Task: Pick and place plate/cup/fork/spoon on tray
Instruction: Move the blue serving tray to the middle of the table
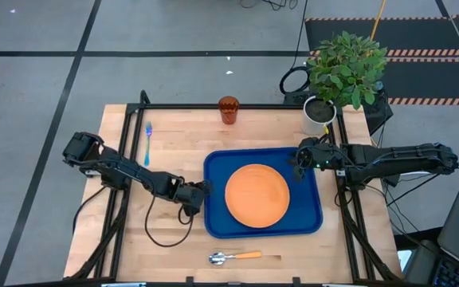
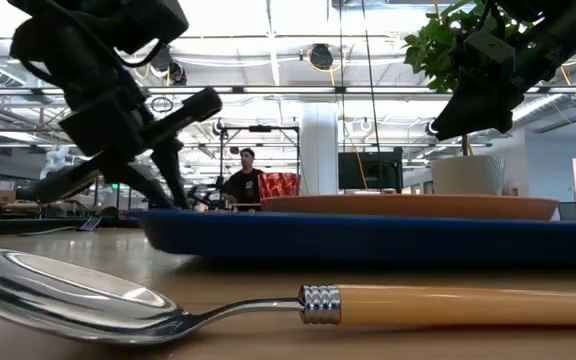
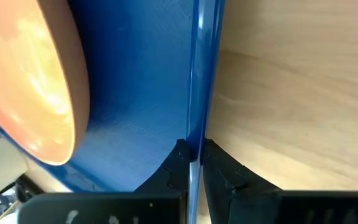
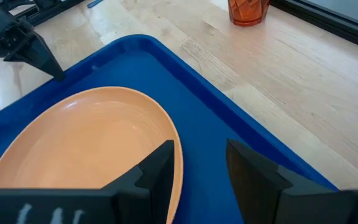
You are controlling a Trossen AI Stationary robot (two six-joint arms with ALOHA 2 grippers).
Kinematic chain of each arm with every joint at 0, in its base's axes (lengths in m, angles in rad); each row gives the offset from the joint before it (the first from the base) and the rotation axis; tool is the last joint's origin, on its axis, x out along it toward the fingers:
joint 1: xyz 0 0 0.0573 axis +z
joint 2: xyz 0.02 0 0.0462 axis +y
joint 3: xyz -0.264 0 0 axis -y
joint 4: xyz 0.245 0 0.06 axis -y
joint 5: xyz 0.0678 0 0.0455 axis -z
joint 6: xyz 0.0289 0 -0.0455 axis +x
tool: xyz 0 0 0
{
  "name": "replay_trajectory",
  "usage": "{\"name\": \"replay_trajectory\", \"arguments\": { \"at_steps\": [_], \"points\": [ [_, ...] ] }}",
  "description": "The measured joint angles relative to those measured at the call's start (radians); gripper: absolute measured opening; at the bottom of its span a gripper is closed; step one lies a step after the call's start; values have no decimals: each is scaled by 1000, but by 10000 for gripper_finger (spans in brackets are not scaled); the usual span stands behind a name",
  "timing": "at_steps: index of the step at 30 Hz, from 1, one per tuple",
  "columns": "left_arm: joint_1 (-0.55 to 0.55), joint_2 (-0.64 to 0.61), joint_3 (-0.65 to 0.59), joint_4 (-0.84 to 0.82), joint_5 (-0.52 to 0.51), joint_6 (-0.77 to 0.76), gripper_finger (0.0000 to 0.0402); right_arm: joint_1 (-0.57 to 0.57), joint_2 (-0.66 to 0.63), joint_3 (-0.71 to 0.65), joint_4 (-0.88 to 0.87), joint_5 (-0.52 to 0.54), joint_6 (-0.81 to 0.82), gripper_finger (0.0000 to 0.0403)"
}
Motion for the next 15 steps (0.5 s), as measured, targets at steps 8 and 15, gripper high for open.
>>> {"name": "replay_trajectory", "arguments": {
  "at_steps": [8,15],
  "points": [
    [-35,-3,2,-114,-13,-70,19,0,0,0,0,0,-3,139],
    [-75,-5,6,-200,-22,-125,19,0,0,0,0,0,-3,139]
  ]
}}
